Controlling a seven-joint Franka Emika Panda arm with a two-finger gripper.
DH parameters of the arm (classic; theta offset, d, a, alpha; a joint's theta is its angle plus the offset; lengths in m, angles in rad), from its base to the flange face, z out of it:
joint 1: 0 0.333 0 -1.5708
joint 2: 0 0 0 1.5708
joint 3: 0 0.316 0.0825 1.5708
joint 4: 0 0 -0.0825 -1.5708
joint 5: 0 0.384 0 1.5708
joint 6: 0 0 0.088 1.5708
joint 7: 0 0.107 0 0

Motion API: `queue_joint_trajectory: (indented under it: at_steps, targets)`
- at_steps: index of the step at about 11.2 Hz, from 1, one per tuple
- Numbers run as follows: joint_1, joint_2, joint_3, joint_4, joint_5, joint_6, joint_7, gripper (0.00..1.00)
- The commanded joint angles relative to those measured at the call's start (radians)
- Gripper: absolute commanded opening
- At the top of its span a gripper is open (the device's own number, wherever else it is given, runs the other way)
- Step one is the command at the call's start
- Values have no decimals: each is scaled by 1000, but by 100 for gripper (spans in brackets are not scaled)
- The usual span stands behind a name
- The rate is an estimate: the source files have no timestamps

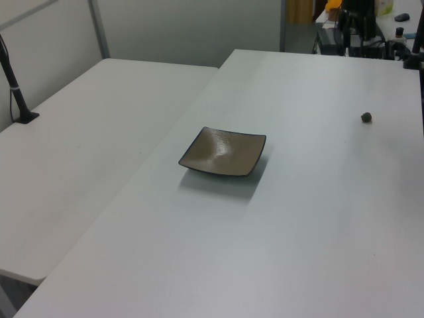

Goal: Strawberries on a ceramic plate
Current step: 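Move the open gripper over the red strawberry and lower it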

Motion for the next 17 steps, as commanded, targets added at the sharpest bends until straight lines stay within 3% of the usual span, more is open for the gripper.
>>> queue_joint_trajectory:
  at_steps: [1,13,17]
  targets:
    - [-31,-9,7,-105,-56,42,-32,100]
    - [-70,66,-5,-344,-165,371,-33,100]
    - [-73,88,-39,-439,-212,540,-33,100]
